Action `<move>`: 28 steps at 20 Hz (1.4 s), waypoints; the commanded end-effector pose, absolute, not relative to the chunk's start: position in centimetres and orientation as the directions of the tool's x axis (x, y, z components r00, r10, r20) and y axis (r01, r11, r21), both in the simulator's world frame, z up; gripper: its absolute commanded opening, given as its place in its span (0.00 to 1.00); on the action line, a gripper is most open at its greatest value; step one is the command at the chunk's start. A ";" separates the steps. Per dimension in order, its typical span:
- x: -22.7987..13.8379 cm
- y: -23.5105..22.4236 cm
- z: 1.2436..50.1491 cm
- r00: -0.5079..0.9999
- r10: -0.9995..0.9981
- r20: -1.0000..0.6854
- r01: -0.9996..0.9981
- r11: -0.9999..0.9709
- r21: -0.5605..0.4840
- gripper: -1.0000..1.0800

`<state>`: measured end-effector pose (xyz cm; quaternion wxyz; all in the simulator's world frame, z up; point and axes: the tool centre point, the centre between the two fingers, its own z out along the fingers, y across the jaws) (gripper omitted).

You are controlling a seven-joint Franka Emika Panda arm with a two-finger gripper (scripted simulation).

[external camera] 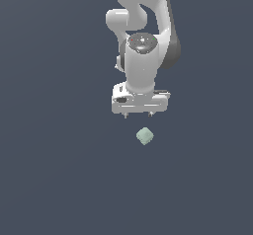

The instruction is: Pick up the object and move it to a goal position.

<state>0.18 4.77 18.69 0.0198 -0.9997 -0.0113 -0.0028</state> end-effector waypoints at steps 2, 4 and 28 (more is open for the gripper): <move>0.2 4.8 18.7 1.000 0.022 0.005 0.022 -0.999 -0.040 0.96; 0.0 4.9 18.5 1.000 0.019 -0.003 0.019 -0.999 -0.044 0.96; -0.1 6.6 14.8 0.980 0.199 -0.026 0.197 -0.979 -0.041 0.96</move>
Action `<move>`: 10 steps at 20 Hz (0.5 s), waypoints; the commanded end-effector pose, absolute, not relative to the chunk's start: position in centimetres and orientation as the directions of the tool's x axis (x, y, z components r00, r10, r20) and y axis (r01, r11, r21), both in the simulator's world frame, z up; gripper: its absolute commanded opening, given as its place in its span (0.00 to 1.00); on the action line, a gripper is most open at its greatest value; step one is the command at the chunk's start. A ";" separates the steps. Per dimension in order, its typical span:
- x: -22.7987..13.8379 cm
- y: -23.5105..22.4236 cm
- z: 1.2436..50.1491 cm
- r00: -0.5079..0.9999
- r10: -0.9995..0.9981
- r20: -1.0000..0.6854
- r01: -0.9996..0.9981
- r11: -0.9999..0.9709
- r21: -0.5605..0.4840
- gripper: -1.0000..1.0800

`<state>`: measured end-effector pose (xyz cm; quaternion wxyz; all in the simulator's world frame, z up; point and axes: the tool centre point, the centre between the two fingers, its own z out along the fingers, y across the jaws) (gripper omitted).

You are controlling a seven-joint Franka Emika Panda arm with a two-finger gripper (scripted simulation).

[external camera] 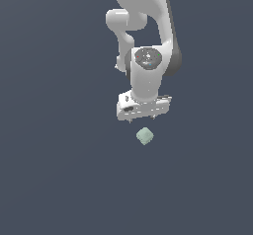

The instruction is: Pick up the object and move it to a goal position.

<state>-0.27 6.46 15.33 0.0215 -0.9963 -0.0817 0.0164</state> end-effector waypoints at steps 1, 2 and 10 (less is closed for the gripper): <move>0.0 6.8 14.4 0.974 0.225 -0.024 0.224 -0.974 -0.038 0.96; 0.1 6.9 14.0 0.967 0.254 -0.022 0.253 -0.967 -0.035 0.96; 1.0 8.2 10.9 0.883 0.469 -0.007 0.469 -0.883 -0.012 0.96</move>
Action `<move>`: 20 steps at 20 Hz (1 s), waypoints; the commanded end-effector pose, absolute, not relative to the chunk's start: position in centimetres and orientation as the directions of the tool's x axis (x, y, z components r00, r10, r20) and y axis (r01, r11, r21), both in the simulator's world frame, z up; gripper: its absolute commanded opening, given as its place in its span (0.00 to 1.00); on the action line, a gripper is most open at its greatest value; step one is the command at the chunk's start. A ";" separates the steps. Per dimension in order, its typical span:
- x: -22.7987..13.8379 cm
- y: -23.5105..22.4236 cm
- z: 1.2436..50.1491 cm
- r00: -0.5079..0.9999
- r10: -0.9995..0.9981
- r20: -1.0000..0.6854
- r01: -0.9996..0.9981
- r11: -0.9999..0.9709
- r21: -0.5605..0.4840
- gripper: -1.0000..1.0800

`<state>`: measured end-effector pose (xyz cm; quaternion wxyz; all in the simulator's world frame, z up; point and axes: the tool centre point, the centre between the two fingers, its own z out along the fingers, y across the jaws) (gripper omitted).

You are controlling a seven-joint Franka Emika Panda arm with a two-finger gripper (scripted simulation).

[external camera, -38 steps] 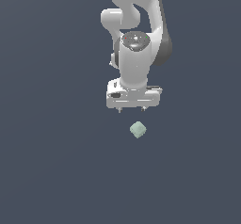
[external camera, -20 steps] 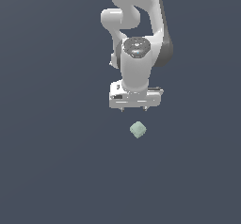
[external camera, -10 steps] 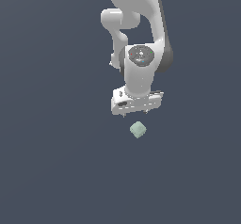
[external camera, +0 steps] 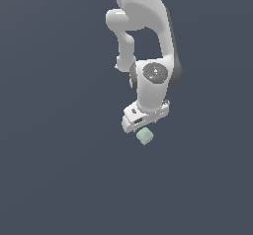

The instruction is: Pick up the object and move it to a goal position.

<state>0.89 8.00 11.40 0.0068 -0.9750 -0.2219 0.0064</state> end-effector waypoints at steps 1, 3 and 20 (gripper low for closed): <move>1.1 8.4 10.6 0.873 0.487 -0.006 0.487 -0.873 -0.010 0.96; 1.2 8.6 10.1 0.854 0.520 -0.004 0.520 -0.854 -0.007 0.96; 1.4 9.1 7.2 0.815 0.580 -0.001 0.580 -0.815 -0.001 0.96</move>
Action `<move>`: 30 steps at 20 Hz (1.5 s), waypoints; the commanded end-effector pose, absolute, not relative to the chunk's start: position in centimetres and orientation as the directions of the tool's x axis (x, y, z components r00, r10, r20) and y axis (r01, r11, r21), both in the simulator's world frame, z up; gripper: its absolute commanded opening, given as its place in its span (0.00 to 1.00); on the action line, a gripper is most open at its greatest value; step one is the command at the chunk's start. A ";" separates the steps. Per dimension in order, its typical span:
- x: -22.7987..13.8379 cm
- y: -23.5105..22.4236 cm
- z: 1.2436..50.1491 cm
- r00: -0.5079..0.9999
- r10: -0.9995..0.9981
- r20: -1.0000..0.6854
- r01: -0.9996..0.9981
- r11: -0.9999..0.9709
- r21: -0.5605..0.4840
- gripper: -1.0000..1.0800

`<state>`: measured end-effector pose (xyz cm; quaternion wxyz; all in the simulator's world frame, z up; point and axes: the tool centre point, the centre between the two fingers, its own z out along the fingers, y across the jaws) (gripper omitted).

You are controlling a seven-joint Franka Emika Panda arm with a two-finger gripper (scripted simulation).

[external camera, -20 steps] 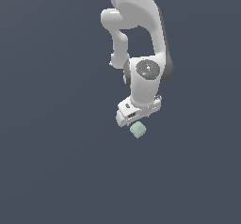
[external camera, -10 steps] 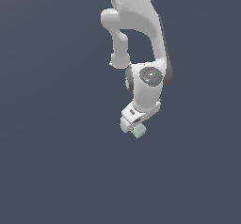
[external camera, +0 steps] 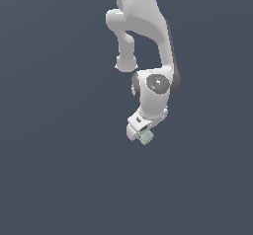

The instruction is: Pick up the object and move it to a goal position.

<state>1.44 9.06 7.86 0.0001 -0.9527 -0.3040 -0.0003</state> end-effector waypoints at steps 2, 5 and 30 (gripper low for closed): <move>1.3 9.1 6.0 0.814 0.581 0.000 0.581 -0.814 0.000 0.96; 1.3 9.1 4.7 0.813 0.583 0.000 0.583 -0.813 0.000 0.96; 1.2 8.9 6.4 0.813 0.583 0.001 0.583 -0.813 0.001 0.00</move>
